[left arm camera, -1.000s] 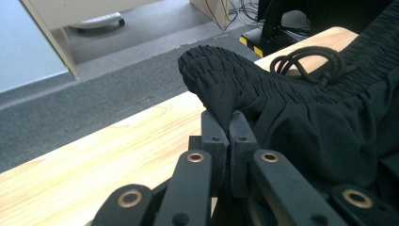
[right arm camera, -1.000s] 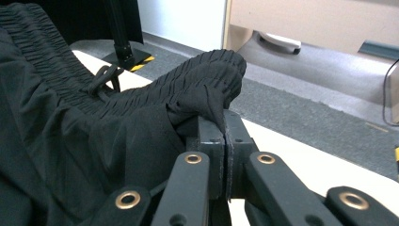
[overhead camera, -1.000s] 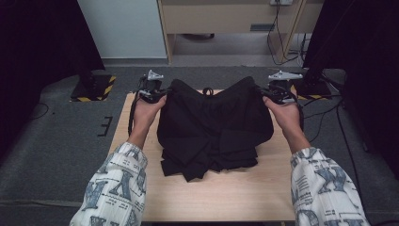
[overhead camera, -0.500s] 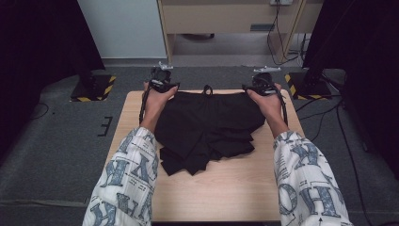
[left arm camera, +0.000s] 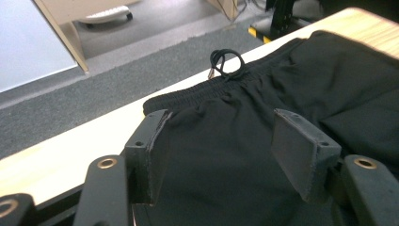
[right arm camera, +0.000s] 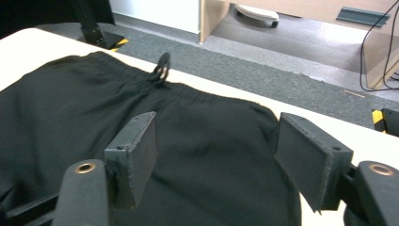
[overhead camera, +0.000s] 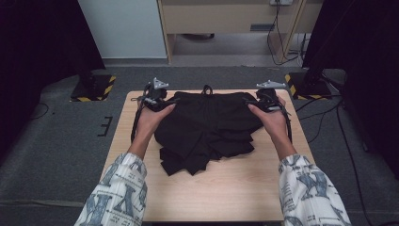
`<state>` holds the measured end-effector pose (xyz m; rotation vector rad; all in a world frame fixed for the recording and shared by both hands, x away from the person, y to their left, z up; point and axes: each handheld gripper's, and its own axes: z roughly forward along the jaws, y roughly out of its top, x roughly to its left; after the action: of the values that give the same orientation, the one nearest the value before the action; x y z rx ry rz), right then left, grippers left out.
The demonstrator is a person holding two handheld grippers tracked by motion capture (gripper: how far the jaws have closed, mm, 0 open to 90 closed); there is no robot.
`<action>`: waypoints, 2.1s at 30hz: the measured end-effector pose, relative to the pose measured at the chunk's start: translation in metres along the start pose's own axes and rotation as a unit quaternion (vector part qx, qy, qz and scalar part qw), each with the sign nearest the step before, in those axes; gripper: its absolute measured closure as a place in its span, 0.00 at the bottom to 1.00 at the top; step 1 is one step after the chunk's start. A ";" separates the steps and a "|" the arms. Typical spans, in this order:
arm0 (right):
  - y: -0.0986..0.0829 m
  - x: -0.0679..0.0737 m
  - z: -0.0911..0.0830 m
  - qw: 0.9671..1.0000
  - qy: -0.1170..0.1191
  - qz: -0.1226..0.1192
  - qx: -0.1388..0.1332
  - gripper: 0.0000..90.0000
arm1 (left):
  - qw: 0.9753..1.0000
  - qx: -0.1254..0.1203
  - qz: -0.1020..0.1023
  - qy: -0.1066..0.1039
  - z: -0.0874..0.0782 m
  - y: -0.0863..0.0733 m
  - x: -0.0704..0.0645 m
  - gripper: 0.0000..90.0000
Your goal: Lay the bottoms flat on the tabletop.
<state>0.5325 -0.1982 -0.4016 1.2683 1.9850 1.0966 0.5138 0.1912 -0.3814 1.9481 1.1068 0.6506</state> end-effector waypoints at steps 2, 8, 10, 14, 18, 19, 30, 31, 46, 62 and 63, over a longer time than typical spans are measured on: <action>-0.007 0.006 -0.009 1.000 0.008 -0.003 -0.004 0.30 | 1.000 -0.005 -0.001 0.003 -0.011 -0.009 -0.004 0.40; -0.036 0.018 -0.029 0.999 0.038 -0.005 -0.006 0.40 | 1.000 -0.010 0.003 -0.005 -0.031 -0.043 -0.015 0.39; -0.047 0.022 -0.035 0.999 0.050 -0.009 -0.012 0.49 | 1.000 -0.008 0.002 -0.008 -0.034 -0.056 -0.018 0.38; -0.069 0.030 -0.037 0.998 0.062 -0.012 0.000 0.56 | 1.000 0.006 0.008 -0.010 -0.033 -0.080 -0.027 0.37; -0.083 0.041 -0.031 0.997 0.078 -0.006 0.005 0.54 | 1.000 0.012 0.002 -0.017 -0.033 -0.103 -0.039 0.35; -0.085 0.045 -0.029 0.997 0.081 -0.008 0.007 0.54 | 1.000 0.013 0.002 -0.021 -0.033 -0.108 -0.043 0.35; -0.100 0.087 -0.004 0.993 0.095 -0.060 0.034 0.55 | 0.999 0.003 0.018 -0.049 -0.028 -0.147 -0.072 0.29; -0.101 0.089 -0.002 0.993 0.092 -0.065 0.037 0.53 | 0.998 0.003 0.019 -0.053 -0.028 -0.149 -0.074 0.28; -0.113 0.061 -0.019 0.998 0.047 -0.045 0.028 1.00 | 0.997 0.024 0.037 -0.064 -0.009 -0.162 -0.101 0.34; -0.141 0.001 -0.070 0.999 -0.003 0.030 0.018 0.74 | 1.000 -0.002 0.006 -0.020 -0.008 -0.129 -0.057 0.97; -0.138 0.005 -0.071 1.000 0.001 0.027 0.014 0.71 | 1.000 -0.002 0.002 -0.019 -0.006 -0.128 -0.051 0.96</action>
<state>0.4100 -0.2491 -0.4820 1.3439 1.9840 1.0990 0.4244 0.1883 -0.4863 1.9510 1.0785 0.6150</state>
